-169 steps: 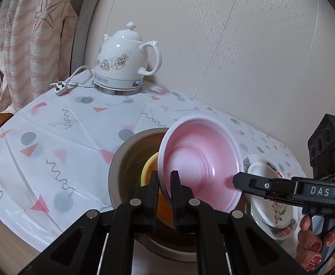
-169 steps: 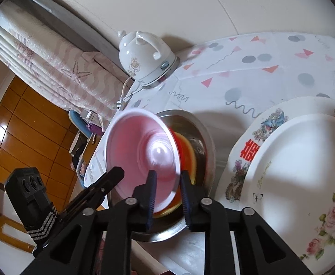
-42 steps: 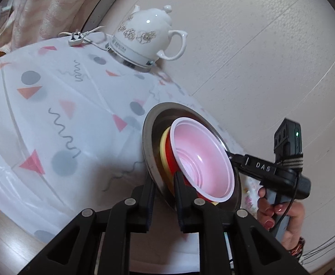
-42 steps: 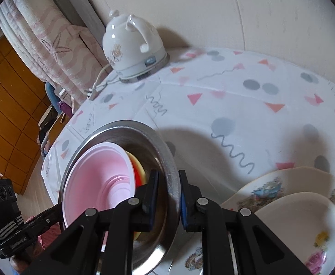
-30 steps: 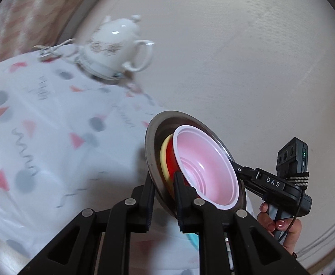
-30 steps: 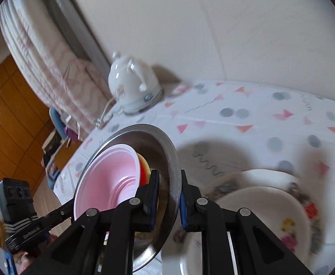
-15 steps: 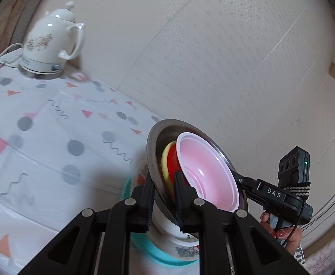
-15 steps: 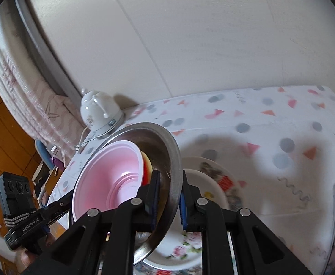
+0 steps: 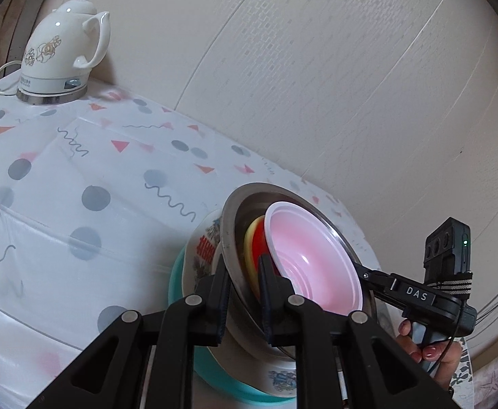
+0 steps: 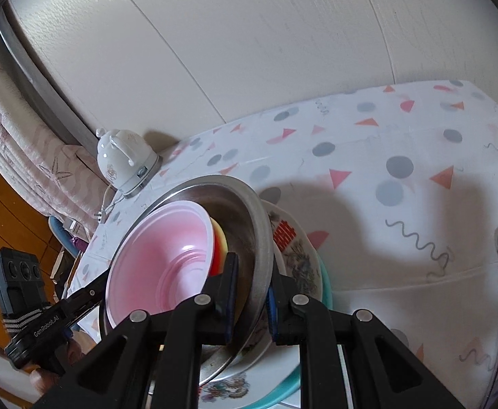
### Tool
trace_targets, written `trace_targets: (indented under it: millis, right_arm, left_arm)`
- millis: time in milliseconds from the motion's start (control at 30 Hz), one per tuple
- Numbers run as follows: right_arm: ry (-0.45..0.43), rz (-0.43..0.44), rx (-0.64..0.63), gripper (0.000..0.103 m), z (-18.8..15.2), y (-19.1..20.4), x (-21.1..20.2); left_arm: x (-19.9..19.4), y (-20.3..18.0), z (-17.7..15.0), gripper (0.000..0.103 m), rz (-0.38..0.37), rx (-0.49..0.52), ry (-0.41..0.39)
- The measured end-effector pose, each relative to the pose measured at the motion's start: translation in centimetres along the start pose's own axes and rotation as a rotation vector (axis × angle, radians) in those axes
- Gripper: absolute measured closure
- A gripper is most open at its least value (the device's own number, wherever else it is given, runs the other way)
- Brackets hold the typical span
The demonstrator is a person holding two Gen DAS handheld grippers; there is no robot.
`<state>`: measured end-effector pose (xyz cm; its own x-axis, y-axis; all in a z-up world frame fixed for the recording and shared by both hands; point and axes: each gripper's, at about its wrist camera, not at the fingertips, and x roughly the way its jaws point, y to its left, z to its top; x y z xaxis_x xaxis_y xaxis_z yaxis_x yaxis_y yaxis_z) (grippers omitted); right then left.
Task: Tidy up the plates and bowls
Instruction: 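Carry the nested bowls over the plate stack and lower them on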
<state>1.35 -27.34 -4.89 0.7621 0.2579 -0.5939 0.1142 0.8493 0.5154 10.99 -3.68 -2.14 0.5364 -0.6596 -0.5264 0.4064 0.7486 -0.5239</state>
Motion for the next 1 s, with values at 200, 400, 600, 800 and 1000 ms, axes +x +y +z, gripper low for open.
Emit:
trace_targets:
  millis: [200, 400, 600, 800, 1000]
  right_arm:
    - [0.009, 0.002, 0.004, 0.086, 0.1, -0.4, 0.7]
    - [0.005, 0.017, 0.013, 0.085, -0.3, -1.0, 0.7]
    - [-0.004, 0.050, 0.032, 0.078, -1.1, -1.8, -0.3]
    - [-0.019, 0.105, 0.057, 0.078, -2.4, -2.5, -1.9]
    - [-0.053, 0.077, 0.015, 0.088, -2.5, -1.1, -1.5]
  left_arm:
    - [0.6, 0.1, -0.4, 0.087, 0.032, -0.003, 0.012]
    - [0.9, 0.0, -0.7, 0.087, 0.032, -0.005, 0.018]
    - [0.6, 0.2, -0.8, 0.087, 0.027, -0.022, 0.013]
    - [-0.3, 0.4, -0.9, 0.087, 0.029, -0.037, 0.000]
    - [-0.3, -0.7, -1.1, 0.087, 0.109, 0.036, -0.025]
